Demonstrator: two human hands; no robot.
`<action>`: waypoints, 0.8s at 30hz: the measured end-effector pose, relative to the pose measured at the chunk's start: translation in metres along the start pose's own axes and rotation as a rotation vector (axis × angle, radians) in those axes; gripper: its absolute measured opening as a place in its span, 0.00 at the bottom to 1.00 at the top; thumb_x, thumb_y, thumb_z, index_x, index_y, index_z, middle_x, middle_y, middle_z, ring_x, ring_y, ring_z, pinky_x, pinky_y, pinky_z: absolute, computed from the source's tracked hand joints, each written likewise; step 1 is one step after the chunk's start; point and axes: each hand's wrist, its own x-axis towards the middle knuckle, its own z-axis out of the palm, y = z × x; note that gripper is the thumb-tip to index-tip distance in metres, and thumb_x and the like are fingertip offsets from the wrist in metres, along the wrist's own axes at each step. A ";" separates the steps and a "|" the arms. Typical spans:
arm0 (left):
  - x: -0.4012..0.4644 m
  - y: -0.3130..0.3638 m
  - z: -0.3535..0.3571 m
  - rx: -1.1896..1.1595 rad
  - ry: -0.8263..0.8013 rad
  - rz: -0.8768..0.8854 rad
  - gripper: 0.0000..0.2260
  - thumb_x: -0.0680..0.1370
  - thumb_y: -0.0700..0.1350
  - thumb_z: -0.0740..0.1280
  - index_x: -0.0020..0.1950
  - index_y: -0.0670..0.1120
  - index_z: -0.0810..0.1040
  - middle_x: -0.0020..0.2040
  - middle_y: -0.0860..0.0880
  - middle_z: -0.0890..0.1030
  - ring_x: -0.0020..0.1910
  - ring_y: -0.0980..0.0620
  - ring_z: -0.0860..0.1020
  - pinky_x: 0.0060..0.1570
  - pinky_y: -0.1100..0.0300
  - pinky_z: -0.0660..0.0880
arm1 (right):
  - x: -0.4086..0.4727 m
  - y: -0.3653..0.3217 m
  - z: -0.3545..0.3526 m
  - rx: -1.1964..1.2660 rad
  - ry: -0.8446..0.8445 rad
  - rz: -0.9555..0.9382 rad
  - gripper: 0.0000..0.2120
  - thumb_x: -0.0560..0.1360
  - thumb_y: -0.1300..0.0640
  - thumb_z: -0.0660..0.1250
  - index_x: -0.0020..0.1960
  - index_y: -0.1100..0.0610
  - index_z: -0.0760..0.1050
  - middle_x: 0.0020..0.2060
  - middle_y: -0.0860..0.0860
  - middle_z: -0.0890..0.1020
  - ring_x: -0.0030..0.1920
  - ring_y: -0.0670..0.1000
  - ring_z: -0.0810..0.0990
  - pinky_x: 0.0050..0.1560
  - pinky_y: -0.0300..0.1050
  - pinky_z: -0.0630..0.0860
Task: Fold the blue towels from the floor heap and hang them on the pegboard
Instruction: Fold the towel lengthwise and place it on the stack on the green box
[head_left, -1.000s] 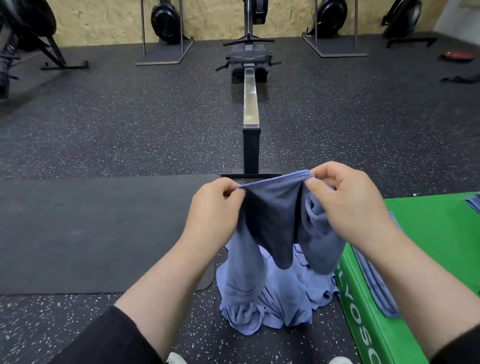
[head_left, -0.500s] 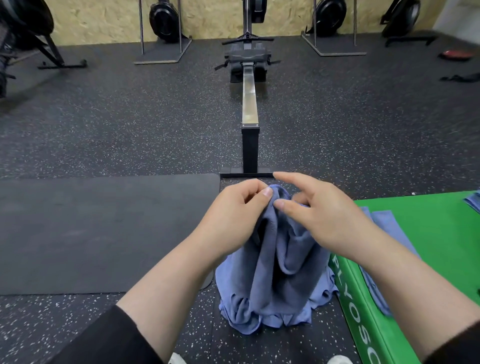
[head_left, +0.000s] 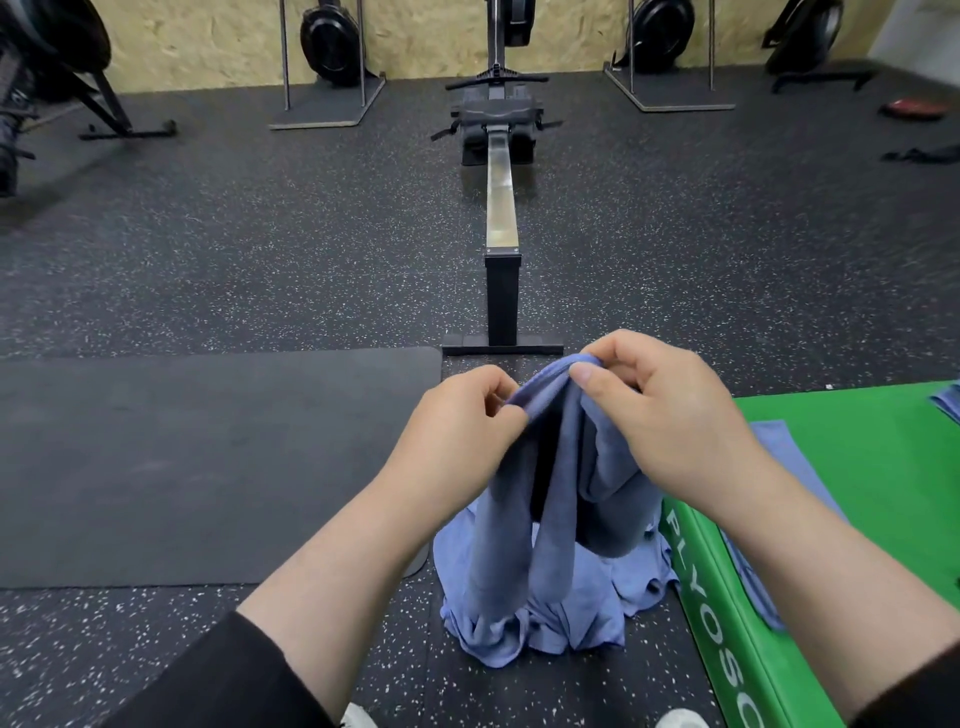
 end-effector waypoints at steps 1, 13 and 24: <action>0.000 -0.001 -0.001 0.093 0.012 -0.016 0.05 0.76 0.44 0.64 0.42 0.52 0.77 0.37 0.53 0.80 0.38 0.55 0.76 0.38 0.57 0.71 | -0.001 -0.001 -0.001 -0.004 0.023 0.005 0.07 0.80 0.52 0.66 0.45 0.52 0.78 0.34 0.51 0.84 0.35 0.50 0.75 0.45 0.47 0.73; 0.008 -0.007 -0.008 -0.120 0.305 -0.126 0.06 0.77 0.42 0.65 0.43 0.51 0.79 0.39 0.54 0.83 0.44 0.50 0.81 0.48 0.50 0.79 | 0.004 0.010 -0.008 -0.118 0.118 0.108 0.09 0.80 0.52 0.67 0.42 0.52 0.78 0.32 0.48 0.83 0.31 0.43 0.73 0.36 0.36 0.69; 0.007 -0.002 0.000 -0.288 0.095 -0.009 0.09 0.82 0.43 0.64 0.45 0.50 0.82 0.37 0.57 0.82 0.37 0.60 0.76 0.41 0.62 0.72 | 0.002 0.004 -0.004 -0.059 -0.100 0.073 0.16 0.77 0.52 0.72 0.63 0.44 0.77 0.22 0.45 0.67 0.26 0.45 0.63 0.29 0.38 0.61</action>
